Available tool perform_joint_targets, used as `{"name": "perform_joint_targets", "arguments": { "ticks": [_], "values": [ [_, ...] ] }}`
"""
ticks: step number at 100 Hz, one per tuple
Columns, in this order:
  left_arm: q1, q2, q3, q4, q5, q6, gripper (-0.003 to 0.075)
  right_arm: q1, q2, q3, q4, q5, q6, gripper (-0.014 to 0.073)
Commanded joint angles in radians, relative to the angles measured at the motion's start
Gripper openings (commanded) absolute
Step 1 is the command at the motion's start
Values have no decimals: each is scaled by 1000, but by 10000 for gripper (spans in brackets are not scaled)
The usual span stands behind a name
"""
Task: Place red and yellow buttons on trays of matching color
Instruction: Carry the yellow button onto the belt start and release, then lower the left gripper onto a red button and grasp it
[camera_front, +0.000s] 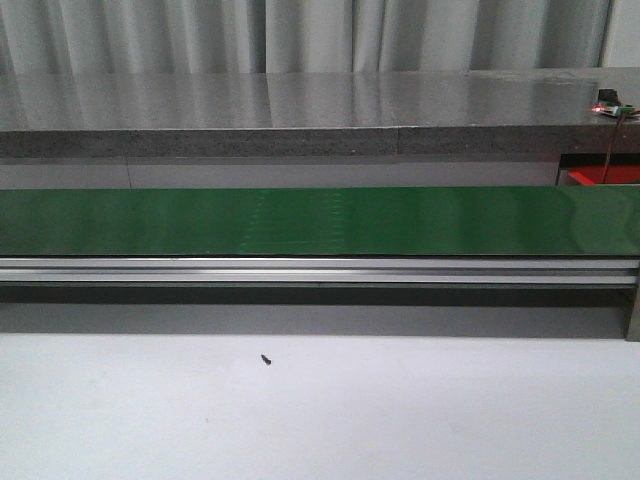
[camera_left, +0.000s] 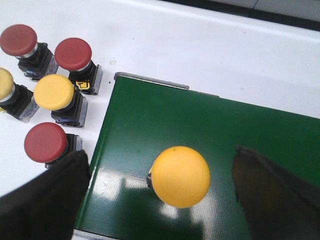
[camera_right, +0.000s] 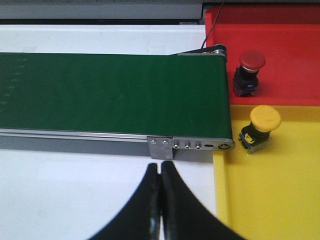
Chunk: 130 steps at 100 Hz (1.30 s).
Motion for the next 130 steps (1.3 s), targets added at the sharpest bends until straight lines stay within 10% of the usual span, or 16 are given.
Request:
{"name": "perform_joint_targets", "arguments": {
  "ticks": [1, 130],
  "values": [
    [7, -69, -29, -13, -25, -5, 578, 3, 0, -27, 11, -70, -7, -68],
    [188, 184, -29, 43, -134, -24, 565, 3, 0, -27, 11, -69, -7, -68]
  ]
}}
